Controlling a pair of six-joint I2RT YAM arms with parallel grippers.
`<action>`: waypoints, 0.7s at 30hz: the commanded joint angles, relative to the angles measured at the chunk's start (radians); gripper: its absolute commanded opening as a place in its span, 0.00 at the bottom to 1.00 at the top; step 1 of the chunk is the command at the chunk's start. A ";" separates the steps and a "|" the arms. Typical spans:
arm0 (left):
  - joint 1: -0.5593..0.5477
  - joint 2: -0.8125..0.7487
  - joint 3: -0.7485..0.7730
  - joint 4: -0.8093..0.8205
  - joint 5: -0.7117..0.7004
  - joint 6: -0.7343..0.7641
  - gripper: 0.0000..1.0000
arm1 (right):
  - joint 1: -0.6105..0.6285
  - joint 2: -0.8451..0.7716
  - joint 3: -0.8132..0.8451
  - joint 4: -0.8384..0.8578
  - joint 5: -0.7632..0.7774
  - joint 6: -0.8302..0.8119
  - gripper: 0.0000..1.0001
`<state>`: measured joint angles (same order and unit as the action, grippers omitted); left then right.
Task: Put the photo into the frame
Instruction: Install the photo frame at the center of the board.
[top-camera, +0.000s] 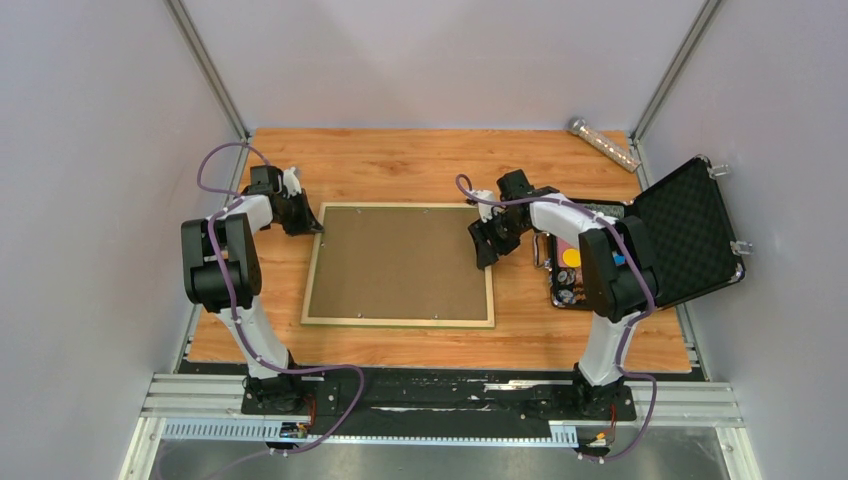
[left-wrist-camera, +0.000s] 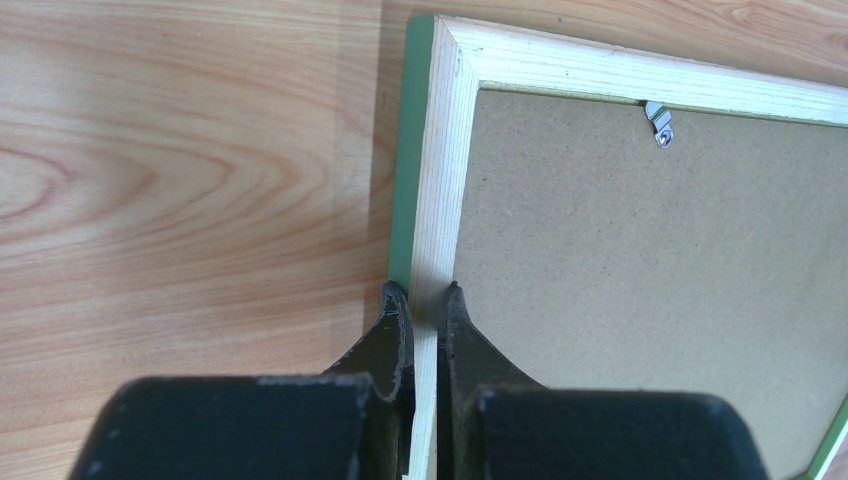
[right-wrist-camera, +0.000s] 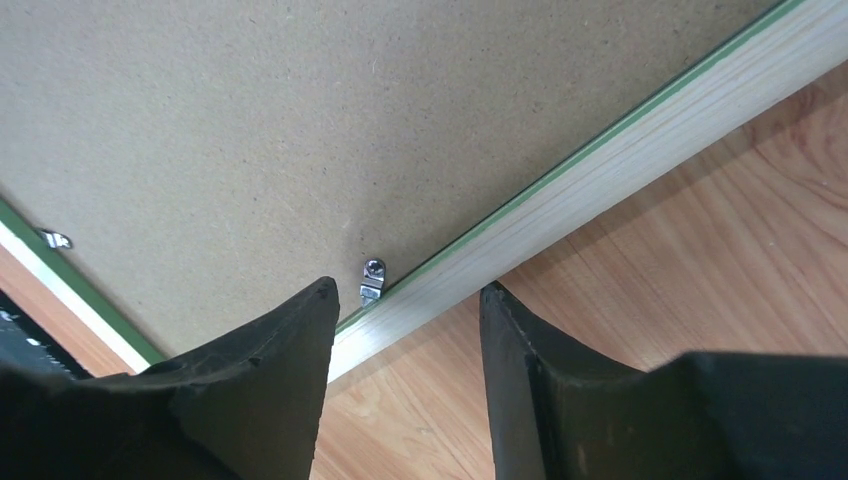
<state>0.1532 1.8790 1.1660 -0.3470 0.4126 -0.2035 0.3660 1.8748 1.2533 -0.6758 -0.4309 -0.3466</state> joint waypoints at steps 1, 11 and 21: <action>0.001 0.019 -0.047 -0.121 0.020 -0.023 0.00 | -0.007 0.006 0.043 0.020 -0.114 0.077 0.53; 0.001 0.025 -0.045 -0.121 0.026 -0.024 0.00 | -0.002 -0.017 -0.017 0.039 -0.062 0.052 0.51; 0.001 0.028 -0.043 -0.125 0.026 -0.024 0.00 | 0.026 -0.035 -0.087 0.088 0.006 0.038 0.42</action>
<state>0.1535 1.8790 1.1660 -0.3473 0.4152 -0.2028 0.3672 1.8530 1.1915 -0.6132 -0.4229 -0.3035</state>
